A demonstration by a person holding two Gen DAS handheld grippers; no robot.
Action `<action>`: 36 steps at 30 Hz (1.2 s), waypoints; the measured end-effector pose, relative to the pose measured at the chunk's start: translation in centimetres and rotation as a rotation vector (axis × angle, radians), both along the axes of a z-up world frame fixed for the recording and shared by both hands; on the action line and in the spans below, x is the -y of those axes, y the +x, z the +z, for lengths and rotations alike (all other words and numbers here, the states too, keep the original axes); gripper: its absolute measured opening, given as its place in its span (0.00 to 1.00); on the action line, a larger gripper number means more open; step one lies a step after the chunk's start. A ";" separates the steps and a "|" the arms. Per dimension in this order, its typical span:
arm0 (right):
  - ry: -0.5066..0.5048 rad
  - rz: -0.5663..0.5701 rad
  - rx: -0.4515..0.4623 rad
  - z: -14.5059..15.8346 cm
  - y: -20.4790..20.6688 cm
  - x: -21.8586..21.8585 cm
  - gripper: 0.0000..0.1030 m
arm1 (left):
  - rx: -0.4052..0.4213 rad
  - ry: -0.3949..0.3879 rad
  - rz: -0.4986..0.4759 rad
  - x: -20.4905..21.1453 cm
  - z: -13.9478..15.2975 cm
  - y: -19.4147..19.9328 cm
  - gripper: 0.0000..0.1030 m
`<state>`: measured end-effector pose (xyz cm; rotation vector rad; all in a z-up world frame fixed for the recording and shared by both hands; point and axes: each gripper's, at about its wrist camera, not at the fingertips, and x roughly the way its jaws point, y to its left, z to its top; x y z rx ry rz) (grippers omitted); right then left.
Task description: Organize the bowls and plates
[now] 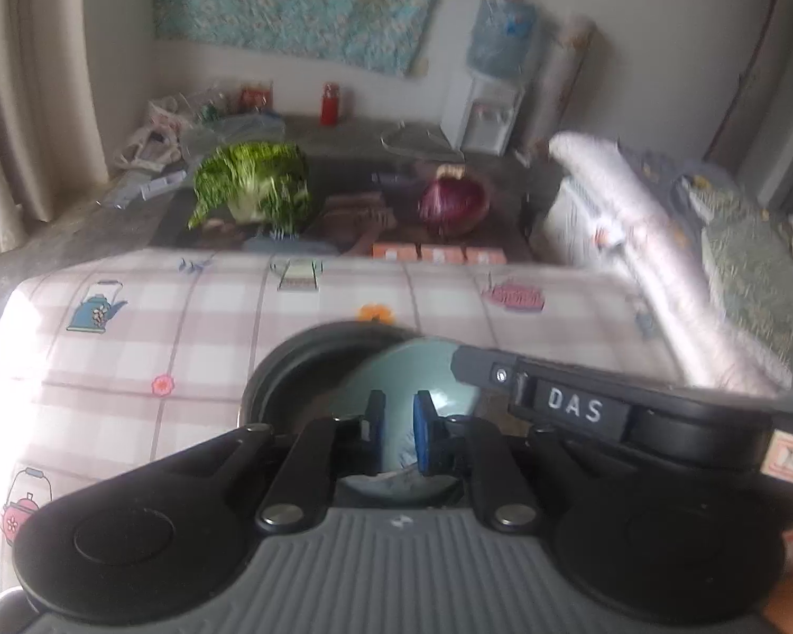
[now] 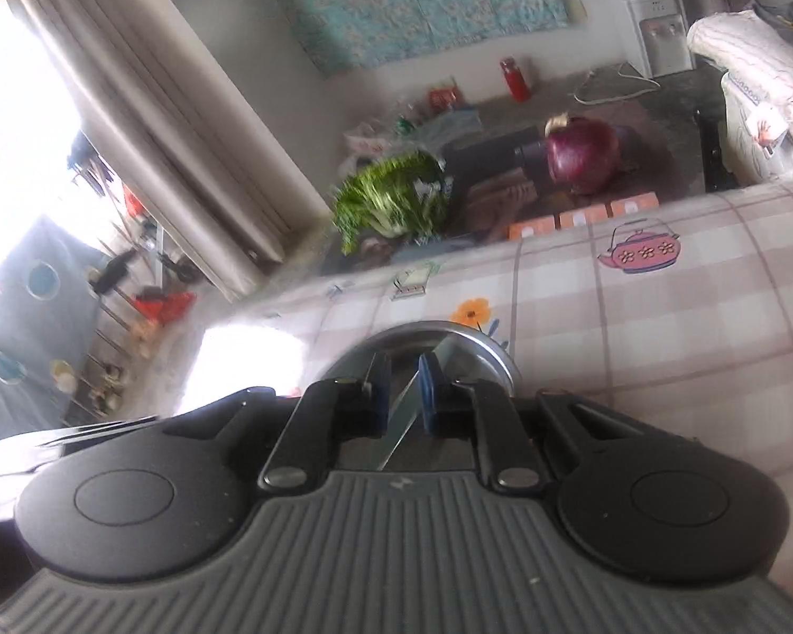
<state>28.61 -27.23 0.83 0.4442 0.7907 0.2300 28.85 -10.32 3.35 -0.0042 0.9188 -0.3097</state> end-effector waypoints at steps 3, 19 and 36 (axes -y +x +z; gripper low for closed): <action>-0.011 -0.012 -0.028 -1.6 0.7 -0.4 0.10 | 0.013 0.019 -0.006 -0.8 -0.9 -0.1 0.14; 0.073 -0.029 -0.024 -2.0 -1.8 2.7 0.17 | 0.030 0.015 -0.015 -3.1 -0.9 -0.9 0.47; 0.159 -0.032 0.054 -1.1 -11.9 1.7 0.45 | 0.184 0.076 0.103 -14.3 0.9 -7.7 0.66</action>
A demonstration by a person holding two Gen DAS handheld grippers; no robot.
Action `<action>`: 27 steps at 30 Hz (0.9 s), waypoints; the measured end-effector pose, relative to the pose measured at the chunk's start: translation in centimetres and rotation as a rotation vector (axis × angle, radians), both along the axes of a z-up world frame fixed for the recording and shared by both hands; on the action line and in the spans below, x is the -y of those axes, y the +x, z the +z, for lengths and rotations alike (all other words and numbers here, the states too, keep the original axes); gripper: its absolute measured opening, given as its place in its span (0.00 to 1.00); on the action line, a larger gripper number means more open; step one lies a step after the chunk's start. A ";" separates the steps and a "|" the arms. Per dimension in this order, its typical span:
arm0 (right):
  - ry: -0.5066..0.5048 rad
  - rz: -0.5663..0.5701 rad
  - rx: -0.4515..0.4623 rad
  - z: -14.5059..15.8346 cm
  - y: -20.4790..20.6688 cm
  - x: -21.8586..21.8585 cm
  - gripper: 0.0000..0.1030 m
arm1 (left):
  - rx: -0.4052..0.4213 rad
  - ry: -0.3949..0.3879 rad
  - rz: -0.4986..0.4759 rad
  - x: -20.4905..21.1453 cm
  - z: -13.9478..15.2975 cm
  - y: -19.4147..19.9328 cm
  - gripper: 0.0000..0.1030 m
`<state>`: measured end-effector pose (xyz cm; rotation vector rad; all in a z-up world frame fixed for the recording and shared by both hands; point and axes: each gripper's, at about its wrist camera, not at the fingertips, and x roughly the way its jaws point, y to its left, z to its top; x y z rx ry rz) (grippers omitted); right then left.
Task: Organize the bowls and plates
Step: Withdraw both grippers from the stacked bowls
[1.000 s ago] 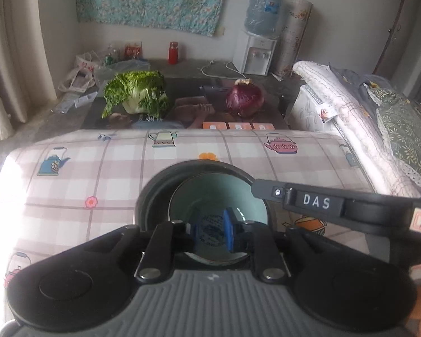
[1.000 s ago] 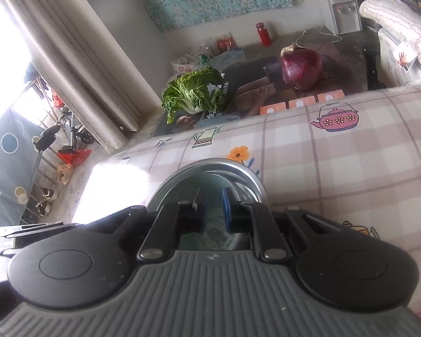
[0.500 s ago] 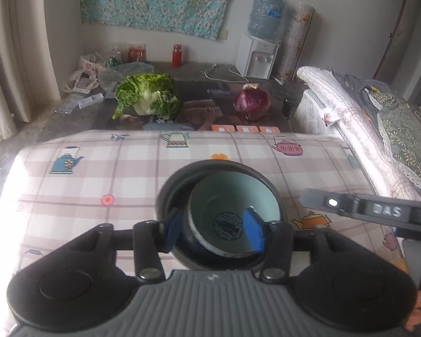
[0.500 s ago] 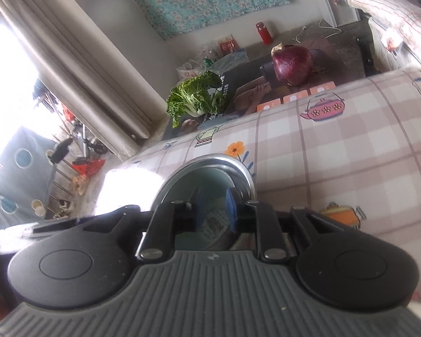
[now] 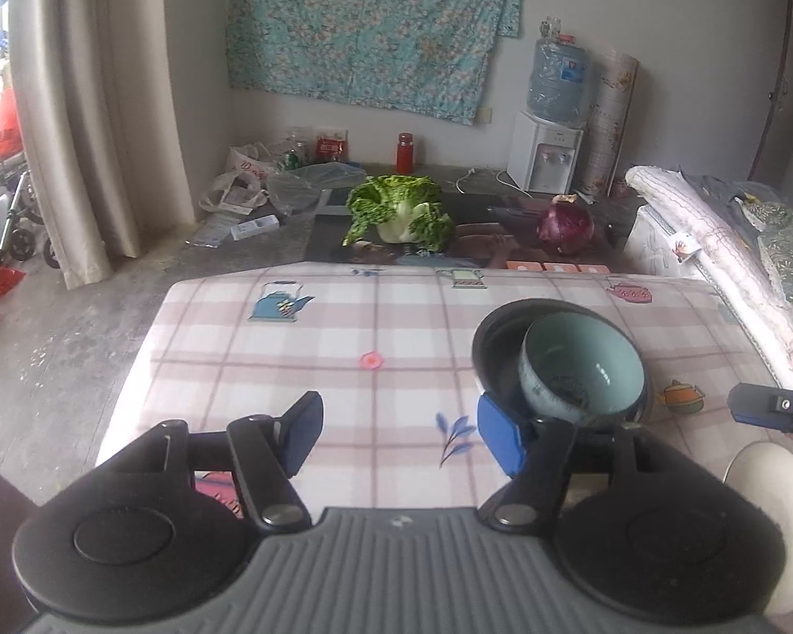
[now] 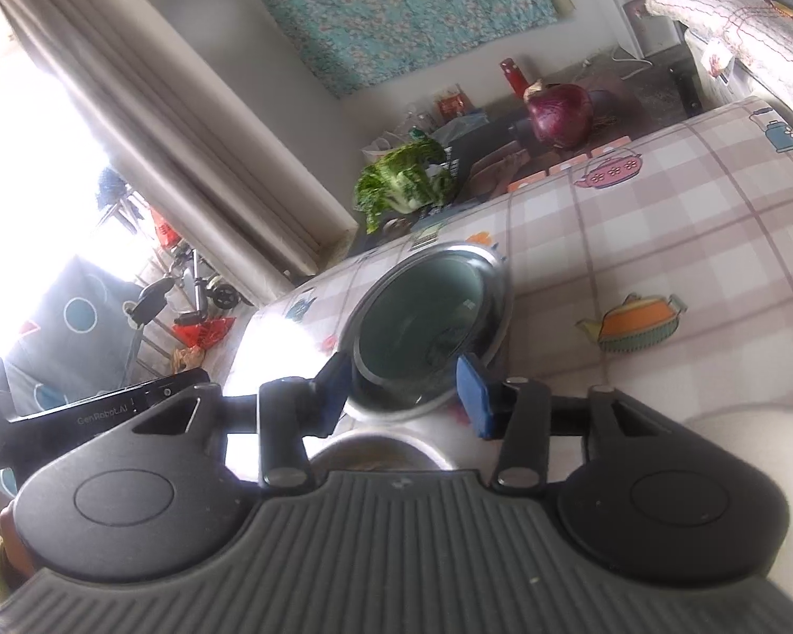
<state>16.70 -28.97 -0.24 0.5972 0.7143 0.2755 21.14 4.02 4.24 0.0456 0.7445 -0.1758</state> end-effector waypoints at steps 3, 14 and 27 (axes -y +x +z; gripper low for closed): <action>0.010 0.012 0.013 -0.1 -1.6 -1.2 0.47 | 0.025 -0.002 0.017 -1.6 0.1 -2.2 0.70; 0.006 0.071 0.032 0.0 -6.4 -5.8 0.48 | 0.258 0.213 0.248 -4.9 -1.7 -10.0 0.70; -0.277 0.068 0.143 -2.4 -17.2 -11.9 0.48 | 0.300 0.203 0.424 -7.0 -5.3 -22.6 0.71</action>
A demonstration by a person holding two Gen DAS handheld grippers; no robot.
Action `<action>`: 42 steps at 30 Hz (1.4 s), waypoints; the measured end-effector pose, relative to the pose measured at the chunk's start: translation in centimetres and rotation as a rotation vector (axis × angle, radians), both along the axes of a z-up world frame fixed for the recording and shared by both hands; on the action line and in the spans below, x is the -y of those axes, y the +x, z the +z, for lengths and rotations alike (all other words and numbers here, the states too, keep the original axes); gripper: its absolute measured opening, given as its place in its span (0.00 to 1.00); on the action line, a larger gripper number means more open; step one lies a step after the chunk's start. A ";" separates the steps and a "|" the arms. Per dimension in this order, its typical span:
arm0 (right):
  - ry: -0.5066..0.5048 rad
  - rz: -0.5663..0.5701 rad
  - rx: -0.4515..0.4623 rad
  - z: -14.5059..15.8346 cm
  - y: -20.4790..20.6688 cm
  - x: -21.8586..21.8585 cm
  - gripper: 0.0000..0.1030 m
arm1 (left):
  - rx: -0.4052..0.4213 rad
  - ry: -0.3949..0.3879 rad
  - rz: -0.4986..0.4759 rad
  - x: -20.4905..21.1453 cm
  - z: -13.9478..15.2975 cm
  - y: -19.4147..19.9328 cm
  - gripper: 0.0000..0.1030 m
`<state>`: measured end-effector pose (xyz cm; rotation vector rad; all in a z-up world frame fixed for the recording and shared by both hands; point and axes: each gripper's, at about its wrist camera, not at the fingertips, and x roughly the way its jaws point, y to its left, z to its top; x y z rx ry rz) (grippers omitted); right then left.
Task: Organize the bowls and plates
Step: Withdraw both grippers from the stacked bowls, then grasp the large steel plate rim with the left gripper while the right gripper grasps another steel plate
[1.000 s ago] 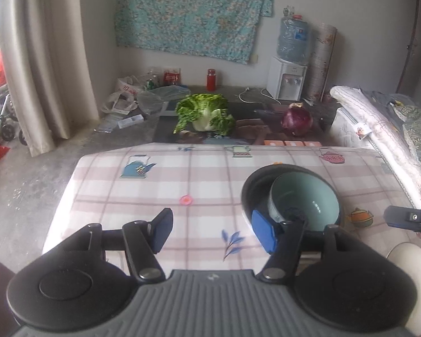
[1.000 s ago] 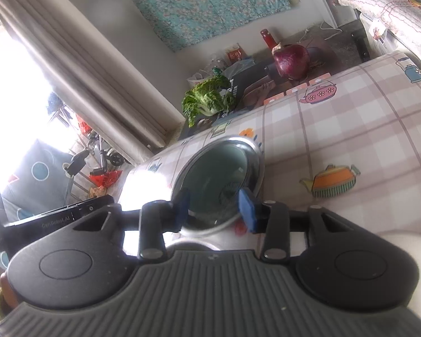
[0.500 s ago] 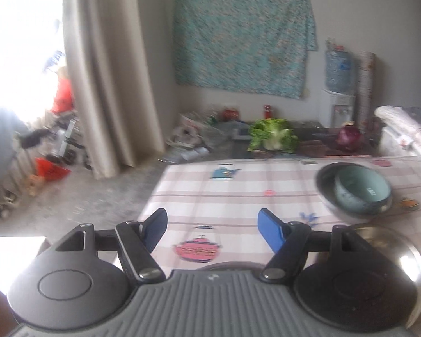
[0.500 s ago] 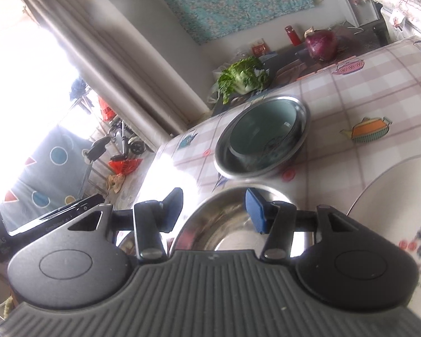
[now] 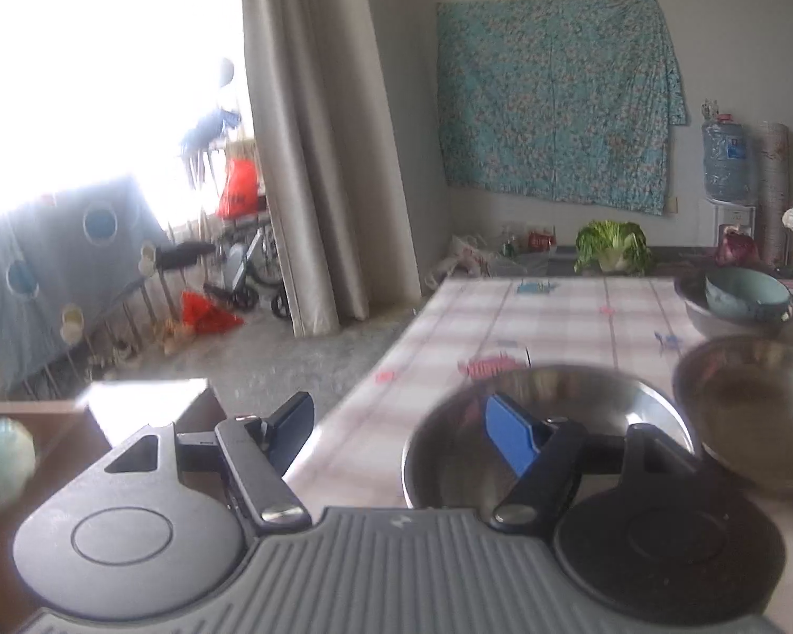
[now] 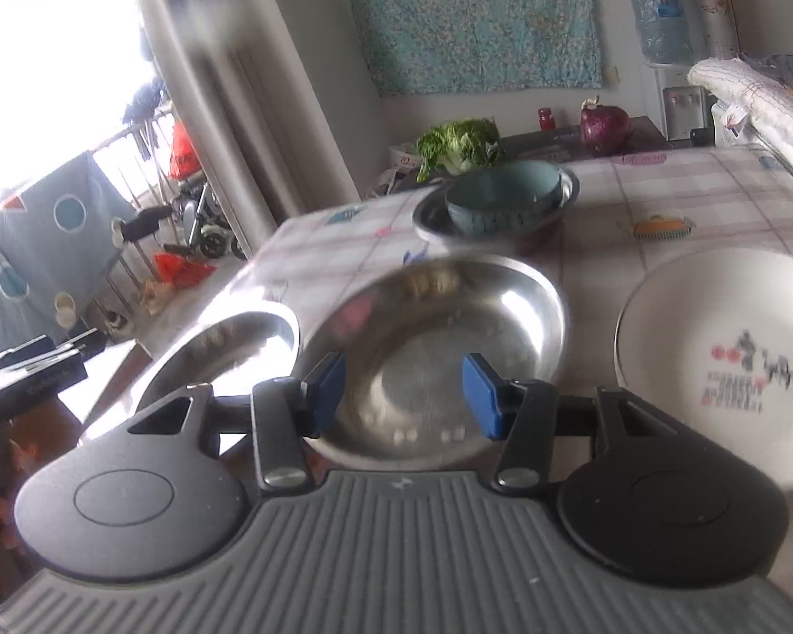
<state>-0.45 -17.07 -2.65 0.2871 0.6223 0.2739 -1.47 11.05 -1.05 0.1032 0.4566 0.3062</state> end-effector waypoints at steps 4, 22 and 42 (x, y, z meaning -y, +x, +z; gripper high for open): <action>0.052 0.010 -0.063 -2.8 -2.4 -1.3 0.48 | -0.084 -0.147 -0.017 -1.0 -1.6 -2.4 0.72; 0.310 0.134 -0.195 -3.8 2.4 -8.1 0.48 | -0.177 -0.425 -0.045 -3.1 -3.8 0.8 0.61; 0.291 0.164 -0.267 -5.8 5.4 -9.7 0.17 | -0.189 -0.460 -0.035 -4.4 -5.8 1.6 0.22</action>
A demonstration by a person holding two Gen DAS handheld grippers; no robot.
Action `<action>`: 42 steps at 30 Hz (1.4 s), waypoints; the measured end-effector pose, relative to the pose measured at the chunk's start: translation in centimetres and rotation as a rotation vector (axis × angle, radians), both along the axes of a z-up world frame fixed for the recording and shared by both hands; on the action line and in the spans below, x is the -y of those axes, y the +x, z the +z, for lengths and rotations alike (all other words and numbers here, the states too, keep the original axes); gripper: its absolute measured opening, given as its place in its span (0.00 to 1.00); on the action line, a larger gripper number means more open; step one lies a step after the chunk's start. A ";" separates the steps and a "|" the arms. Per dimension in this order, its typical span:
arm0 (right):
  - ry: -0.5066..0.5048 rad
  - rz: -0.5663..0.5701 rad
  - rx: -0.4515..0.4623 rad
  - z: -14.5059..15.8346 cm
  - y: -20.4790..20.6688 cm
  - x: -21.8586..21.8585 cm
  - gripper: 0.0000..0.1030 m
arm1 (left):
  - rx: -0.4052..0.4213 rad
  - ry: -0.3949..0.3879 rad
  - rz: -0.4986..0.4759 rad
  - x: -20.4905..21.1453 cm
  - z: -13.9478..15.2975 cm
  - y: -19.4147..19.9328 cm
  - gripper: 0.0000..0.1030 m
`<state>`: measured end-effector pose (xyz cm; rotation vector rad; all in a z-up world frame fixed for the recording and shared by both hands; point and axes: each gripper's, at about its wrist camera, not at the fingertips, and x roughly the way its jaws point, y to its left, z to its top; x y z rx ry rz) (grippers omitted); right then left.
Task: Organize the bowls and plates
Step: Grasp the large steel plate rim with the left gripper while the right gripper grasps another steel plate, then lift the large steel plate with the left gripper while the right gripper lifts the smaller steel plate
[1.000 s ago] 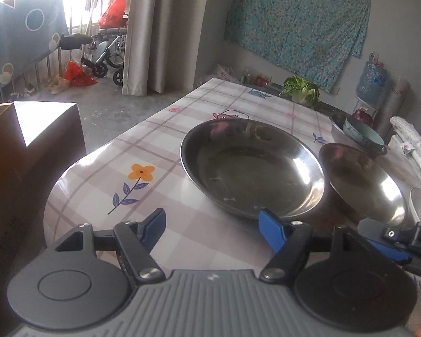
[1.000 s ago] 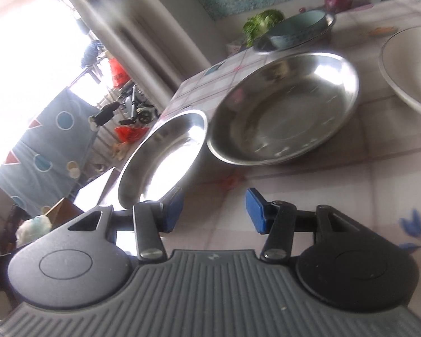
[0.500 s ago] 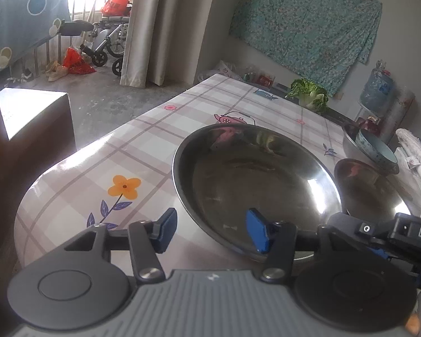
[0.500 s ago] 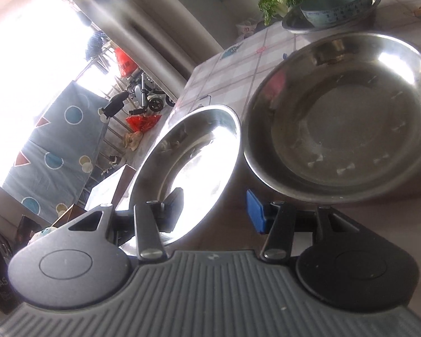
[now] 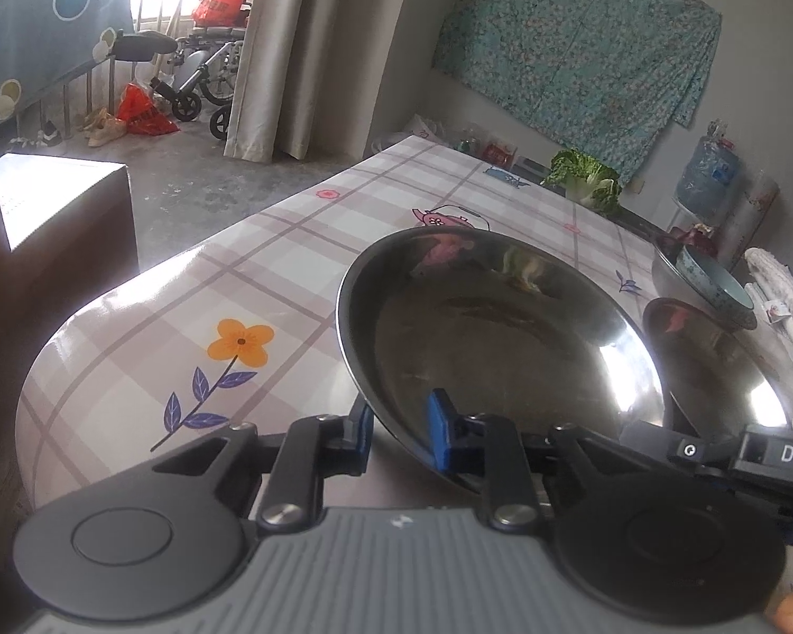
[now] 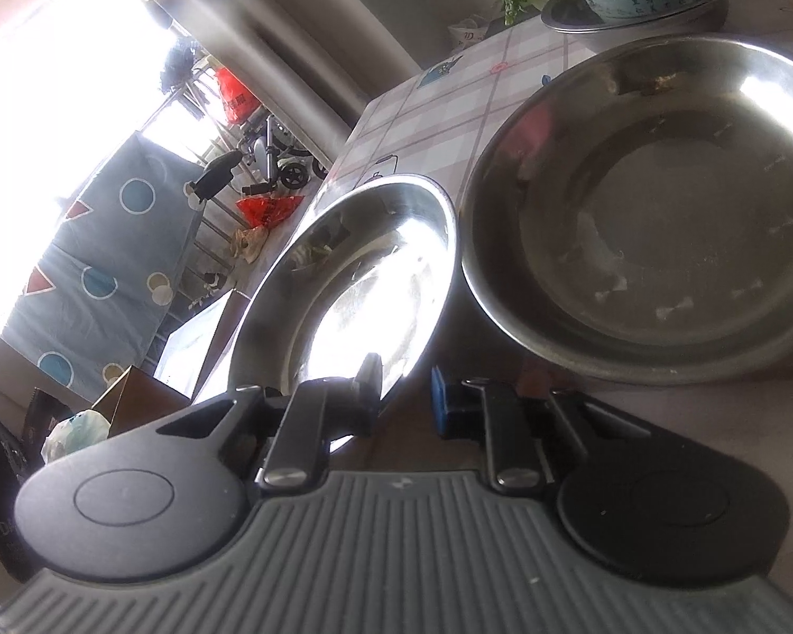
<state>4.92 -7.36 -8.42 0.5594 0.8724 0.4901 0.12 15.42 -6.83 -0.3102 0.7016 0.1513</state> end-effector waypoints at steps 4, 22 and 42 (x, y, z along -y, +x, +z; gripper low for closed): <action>-0.004 0.018 -0.003 0.2 -1.5 0.4 0.17 | 0.000 -0.007 -0.034 -0.2 0.2 -1.6 0.22; 0.036 0.023 -0.017 0.5 -11.1 4.7 0.19 | -0.022 0.029 -0.159 1.8 1.3 -9.4 0.25; 0.035 -0.024 0.061 1.4 -13.0 6.4 0.20 | 0.004 0.125 -0.062 2.4 3.9 -10.9 0.31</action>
